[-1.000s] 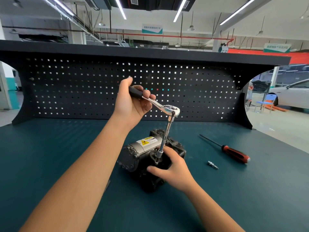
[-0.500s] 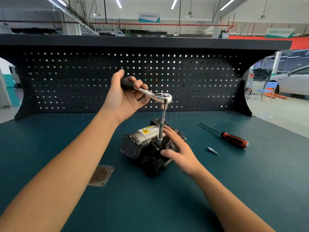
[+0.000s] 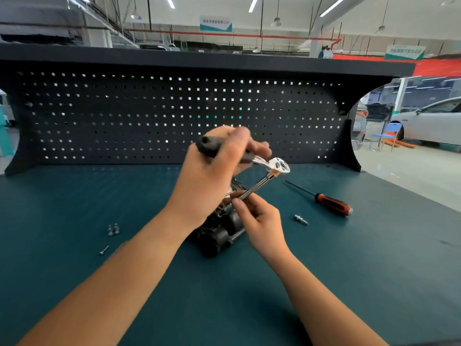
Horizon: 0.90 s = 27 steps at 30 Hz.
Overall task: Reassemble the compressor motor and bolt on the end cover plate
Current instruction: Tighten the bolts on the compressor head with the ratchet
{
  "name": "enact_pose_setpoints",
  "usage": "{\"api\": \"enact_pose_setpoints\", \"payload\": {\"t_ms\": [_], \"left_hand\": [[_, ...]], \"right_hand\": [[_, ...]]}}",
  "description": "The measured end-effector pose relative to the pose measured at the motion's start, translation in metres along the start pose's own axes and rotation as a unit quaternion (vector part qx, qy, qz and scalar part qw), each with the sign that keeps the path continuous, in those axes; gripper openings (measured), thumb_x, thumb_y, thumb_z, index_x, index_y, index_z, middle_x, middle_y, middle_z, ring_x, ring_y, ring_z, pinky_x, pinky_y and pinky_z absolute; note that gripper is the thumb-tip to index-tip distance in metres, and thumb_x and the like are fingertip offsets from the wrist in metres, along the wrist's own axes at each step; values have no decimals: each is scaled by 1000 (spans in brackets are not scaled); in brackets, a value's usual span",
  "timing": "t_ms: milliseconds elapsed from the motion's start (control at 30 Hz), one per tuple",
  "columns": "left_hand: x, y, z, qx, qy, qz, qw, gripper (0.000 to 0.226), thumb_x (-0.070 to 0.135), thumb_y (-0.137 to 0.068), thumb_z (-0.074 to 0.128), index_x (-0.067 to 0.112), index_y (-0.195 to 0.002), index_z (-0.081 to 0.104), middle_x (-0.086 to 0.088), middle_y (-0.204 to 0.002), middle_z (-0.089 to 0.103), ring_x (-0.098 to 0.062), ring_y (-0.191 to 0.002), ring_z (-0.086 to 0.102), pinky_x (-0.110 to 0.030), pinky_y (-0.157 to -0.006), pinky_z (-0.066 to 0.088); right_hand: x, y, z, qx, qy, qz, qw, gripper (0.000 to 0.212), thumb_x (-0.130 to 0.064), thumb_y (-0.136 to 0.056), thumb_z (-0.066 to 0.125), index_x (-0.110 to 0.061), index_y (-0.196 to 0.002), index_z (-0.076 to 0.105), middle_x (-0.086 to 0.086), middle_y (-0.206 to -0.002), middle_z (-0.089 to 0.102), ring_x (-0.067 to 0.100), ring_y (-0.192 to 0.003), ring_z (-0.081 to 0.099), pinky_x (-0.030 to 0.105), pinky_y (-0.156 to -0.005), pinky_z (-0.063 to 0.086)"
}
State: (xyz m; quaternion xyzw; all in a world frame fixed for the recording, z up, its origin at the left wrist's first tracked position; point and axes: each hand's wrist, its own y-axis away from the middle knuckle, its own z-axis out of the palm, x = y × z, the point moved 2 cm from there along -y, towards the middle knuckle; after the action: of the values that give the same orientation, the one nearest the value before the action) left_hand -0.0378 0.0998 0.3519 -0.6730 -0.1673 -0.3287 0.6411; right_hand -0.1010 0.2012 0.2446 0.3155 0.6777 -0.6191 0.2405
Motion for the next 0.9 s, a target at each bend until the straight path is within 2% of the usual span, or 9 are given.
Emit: {"api": "enact_pose_setpoints", "payload": {"t_ms": [100, 200, 267, 333, 400, 500, 633, 767, 900], "left_hand": [[-2, -9, -13, 80, 82, -35, 993, 39, 34, -94, 37, 13, -65, 53, -1, -61, 66, -20, -81, 71, -24, -70, 55], [-7, -23, -21, 122, 116, -53, 984, 48, 38, -100, 27, 12, -64, 48, -1, -52, 59, -20, -66, 69, -26, -62, 54], [-10, -34, -26, 130, 152, -83, 976, 52, 43, -100, 27, 13, -63, 47, -1, -49, 55, -20, -59, 66, -31, -65, 57], [-15, -46, -33, 122, 201, -127, 964, 54, 49, -98, 29, 13, -62, 47, 0, -48, 52, -18, -53, 62, -39, -72, 58], [-20, -56, -42, 117, 238, -165, 950, 59, 53, -96, 31, 15, -55, 50, 2, -47, 51, -16, -50, 61, -44, -70, 58], [-28, -70, -48, 122, 274, -216, 929, 66, 56, -94, 35, 16, -45, 53, 4, -43, 47, -13, -44, 56, -37, -58, 57], [-41, -88, -33, 73, 304, -288, 905, 66, 61, -91, 34, 13, -50, 53, 7, -38, 40, -9, -34, 47, -23, -46, 51], [-53, -96, -21, -2, 236, -317, 919, 54, 58, -93, 34, 13, -69, 50, 4, -47, 53, -12, -46, 59, -27, -49, 54], [-49, -92, -26, -17, 155, -263, 952, 54, 50, -97, 31, 16, -63, 56, 0, -58, 63, -16, -62, 68, -38, -60, 58]], "right_hand": [[-2, -1, 5, 14, 1, -8, 1000, 14, -8, -90, 60, -20, -88, 67, -15, -75, 67, -3, -68, 55, 14, -66, 43], [-5, -2, 9, 26, -16, -5, 1000, 20, -7, -89, 61, -27, -88, 67, -19, -75, 68, -4, -74, 60, 14, -72, 47], [-3, -1, 9, 24, -17, -8, 1000, 17, -8, -89, 62, -24, -86, 68, -16, -75, 69, -3, -76, 60, 20, -72, 49], [1, 1, 9, 14, -14, -11, 1000, 8, -10, -89, 61, -12, -89, 69, -2, -80, 71, 4, -78, 59, 31, -75, 51], [4, 2, 10, 3, -22, -7, 1000, 12, -9, -89, 61, -11, -96, 70, -3, -88, 70, 3, -80, 59, 29, -79, 51], [5, 2, 13, 0, -20, 1, 1000, 22, -7, -89, 61, -25, -97, 69, -23, -81, 69, -3, -82, 60, 21, -82, 51], [4, 3, 12, -1, -11, -7, 1000, 42, -7, -87, 63, -49, -86, 63, -25, -80, 68, -4, -79, 61, 20, -80, 51], [4, 3, 5, 1, 7, -4, 1000, 34, -8, -88, 63, -42, -83, 64, -23, -79, 68, -2, -77, 61, 22, -76, 52], [6, 2, 4, 5, 16, -18, 1000, 12, -10, -87, 64, -19, -86, 70, -11, -81, 69, -2, -71, 58, 20, -71, 49]]}}
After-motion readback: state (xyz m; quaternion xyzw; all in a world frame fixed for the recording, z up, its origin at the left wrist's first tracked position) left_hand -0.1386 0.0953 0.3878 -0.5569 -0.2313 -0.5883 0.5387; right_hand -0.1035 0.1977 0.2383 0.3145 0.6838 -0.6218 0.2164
